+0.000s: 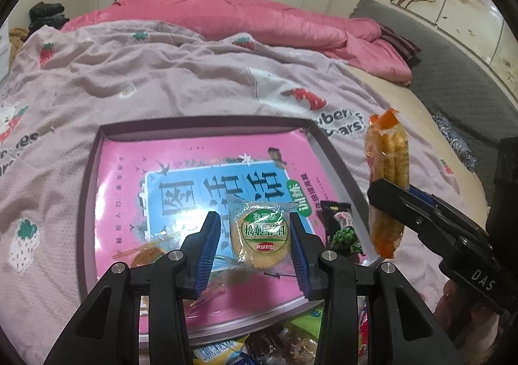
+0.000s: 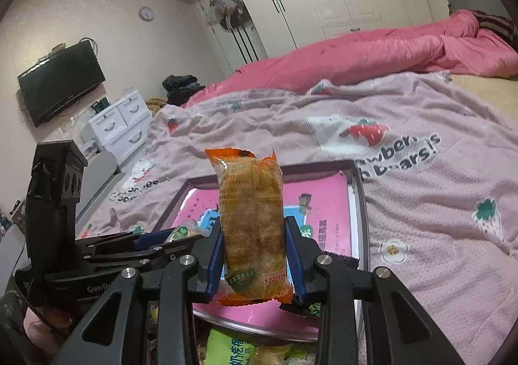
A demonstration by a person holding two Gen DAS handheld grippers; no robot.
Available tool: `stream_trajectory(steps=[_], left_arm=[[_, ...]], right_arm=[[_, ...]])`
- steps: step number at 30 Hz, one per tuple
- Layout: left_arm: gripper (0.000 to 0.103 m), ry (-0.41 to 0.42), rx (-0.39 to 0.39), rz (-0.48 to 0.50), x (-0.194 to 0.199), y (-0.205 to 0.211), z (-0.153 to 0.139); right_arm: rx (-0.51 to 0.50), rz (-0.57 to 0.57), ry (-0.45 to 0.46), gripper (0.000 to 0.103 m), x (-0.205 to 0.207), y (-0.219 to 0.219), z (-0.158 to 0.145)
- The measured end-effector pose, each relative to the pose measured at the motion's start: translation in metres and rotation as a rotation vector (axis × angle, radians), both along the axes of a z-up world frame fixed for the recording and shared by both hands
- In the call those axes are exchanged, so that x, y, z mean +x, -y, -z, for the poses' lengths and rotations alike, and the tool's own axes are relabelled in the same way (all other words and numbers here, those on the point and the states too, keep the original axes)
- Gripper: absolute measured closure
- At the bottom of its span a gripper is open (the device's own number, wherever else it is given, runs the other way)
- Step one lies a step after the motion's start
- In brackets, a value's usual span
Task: Organize snacks
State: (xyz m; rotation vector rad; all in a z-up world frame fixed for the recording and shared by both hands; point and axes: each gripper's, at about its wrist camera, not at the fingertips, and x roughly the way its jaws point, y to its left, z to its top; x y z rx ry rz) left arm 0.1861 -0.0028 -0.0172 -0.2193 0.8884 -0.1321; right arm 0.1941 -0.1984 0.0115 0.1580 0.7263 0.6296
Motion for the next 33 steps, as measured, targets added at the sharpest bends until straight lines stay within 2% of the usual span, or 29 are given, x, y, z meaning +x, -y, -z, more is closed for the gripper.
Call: stream_trajectory(steps=[11, 33], left_arm=[[0.060, -0.038, 0.045, 0.027, 0.005, 0.010, 0.021], [0.060, -0.108, 0.068, 0.044, 0.009, 0.010, 0.048]], right_arm=[[-0.020, -0.008, -0.026, 0.068, 0.009, -0.007, 0.013], [-0.049, -0.049, -0.121, 0.068, 0.018, -0.017, 0.040]])
